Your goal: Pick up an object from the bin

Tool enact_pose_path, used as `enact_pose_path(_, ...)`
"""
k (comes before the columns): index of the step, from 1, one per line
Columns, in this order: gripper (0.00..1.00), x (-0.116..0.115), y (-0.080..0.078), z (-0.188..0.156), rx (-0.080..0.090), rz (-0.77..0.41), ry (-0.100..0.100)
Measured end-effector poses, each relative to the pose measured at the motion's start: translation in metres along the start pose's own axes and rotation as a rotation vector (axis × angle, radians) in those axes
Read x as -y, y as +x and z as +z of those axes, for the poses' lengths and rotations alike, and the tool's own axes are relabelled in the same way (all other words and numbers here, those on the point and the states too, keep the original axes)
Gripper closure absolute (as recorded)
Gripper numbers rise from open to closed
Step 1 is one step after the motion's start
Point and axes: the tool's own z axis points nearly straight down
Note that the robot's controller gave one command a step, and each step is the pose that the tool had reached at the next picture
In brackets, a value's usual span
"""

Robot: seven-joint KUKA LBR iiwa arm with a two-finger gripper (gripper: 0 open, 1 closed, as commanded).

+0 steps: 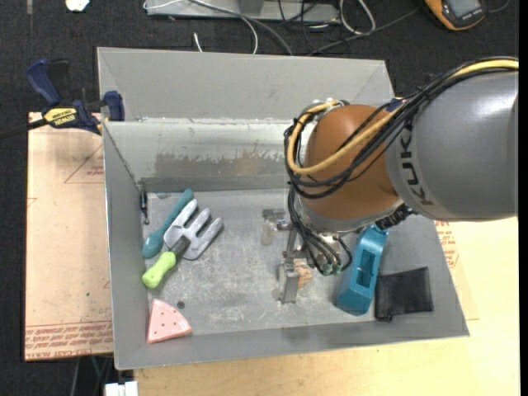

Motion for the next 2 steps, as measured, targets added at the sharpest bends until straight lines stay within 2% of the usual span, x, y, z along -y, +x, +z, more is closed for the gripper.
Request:
enact_pose_path(1, 0.00, 0.000, -0.002, -0.004, 0.008, 0.003, -0.001)
enact_pose_path(2, 0.00, 0.043, -0.012, 0.019, 0.008, 0.025, -0.002)
